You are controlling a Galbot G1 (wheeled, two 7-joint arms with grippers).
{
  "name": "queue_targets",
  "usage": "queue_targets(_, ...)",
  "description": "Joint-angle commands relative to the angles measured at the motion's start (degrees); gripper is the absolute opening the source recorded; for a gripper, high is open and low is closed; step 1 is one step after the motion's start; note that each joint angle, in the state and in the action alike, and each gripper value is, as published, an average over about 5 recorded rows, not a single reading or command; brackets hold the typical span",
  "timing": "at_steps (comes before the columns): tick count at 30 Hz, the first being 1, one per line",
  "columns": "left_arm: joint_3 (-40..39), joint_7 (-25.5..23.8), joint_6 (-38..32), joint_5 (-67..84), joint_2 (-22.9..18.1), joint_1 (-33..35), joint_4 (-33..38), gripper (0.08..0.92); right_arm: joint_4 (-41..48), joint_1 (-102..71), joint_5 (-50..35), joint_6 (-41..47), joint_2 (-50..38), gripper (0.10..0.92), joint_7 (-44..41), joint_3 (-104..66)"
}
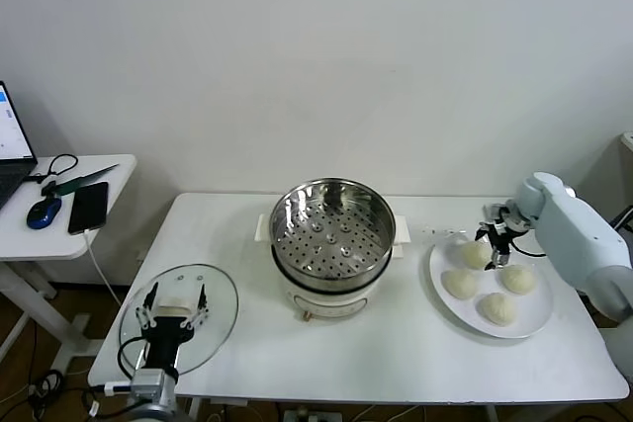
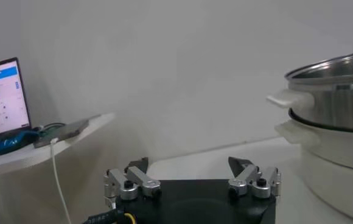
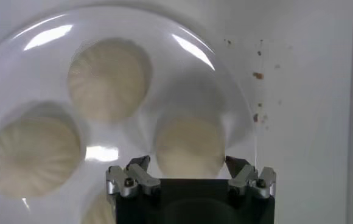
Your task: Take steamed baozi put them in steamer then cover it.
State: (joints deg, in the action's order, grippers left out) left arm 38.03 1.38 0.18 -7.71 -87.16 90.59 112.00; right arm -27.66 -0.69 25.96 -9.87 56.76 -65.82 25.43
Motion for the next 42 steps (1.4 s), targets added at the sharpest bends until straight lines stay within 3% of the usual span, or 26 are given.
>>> queue_targets(1,-0.01,-0.02,0.0,-0.07,0.06,0.1,0.08,0.823,2.54,0.65,1.77,-0.57,1.75,0.815,-0.3,-0.45)
queue_targets(9,-0.02,0.0,-0.29,-0.01,0.0,0.5,-0.02,0.823,3.2,1.06,2.41,-1.0,1.9,0.726,-1.03,-0.72)
queue_targets(20,0.08,0.02,-0.61,0.13,-0.01,0.82,-0.24,0.823,2.38,2.07,1.26,-2.21,1.45,0.696,-1.77,-1.12)
queue_targets(31,0.27,-0.02,-0.68,0.37,0.22,1.34,0.21,0.823,-17.45,15.4,-15.39,-4.66,-6.02,0.687,-6.29,18.72)
queue_targets(42,0.06,-0.32,-0.66,0.42,0.28,2.09,0.89,0.823,-25.22,32.65,-21.88,-9.71,1.08,0.687,-8.58,29.99)
